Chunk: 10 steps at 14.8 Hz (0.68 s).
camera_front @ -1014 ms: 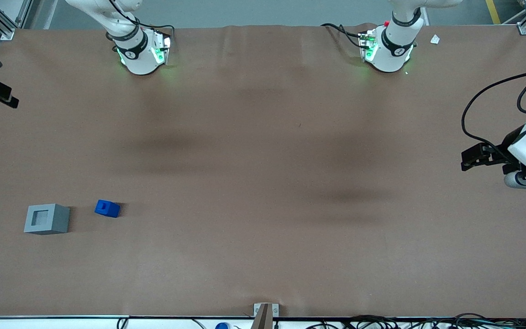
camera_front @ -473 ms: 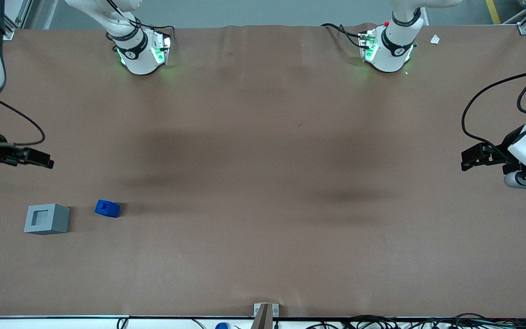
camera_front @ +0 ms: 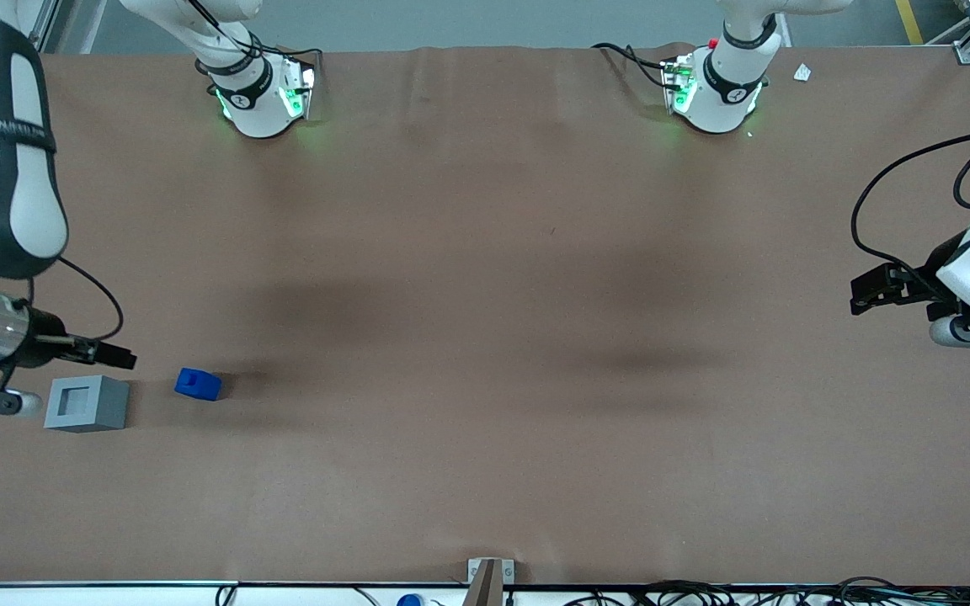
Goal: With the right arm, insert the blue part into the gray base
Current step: 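Move the right gripper, open, down toward the small blue block, then close the right gripper on the blue block and lift it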
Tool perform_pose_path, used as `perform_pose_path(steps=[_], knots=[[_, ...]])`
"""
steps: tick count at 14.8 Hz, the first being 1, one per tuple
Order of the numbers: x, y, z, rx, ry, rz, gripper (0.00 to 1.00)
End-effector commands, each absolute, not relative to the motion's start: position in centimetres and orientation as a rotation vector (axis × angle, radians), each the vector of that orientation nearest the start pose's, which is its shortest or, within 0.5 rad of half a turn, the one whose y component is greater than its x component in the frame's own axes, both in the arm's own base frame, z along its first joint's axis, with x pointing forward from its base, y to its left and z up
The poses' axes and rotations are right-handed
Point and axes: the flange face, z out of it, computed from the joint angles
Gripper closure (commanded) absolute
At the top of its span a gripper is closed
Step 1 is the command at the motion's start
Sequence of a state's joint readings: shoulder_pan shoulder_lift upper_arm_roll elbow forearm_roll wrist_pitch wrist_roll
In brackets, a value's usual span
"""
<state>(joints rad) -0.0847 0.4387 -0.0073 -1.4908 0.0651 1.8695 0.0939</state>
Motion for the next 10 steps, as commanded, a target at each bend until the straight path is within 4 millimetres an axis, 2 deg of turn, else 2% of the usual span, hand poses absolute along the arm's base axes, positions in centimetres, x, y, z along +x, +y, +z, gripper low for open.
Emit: perform_pose_path(steps=[1,3,5,7,10], knots=[[68.4,-5.7,37.1,-3.038,0.358,0.155,0.00],[68.1,-5.2,33.2,-3.039,0.365,0.178,0.00],[67.3,-4.9,29.7,-3.049,0.368,0.108,0.00],[67.2,-3.4,28.0,-3.061,0.333,0.099,0.00],[67.3,-3.5,26.3,-3.069,0.328,0.114,0.00]])
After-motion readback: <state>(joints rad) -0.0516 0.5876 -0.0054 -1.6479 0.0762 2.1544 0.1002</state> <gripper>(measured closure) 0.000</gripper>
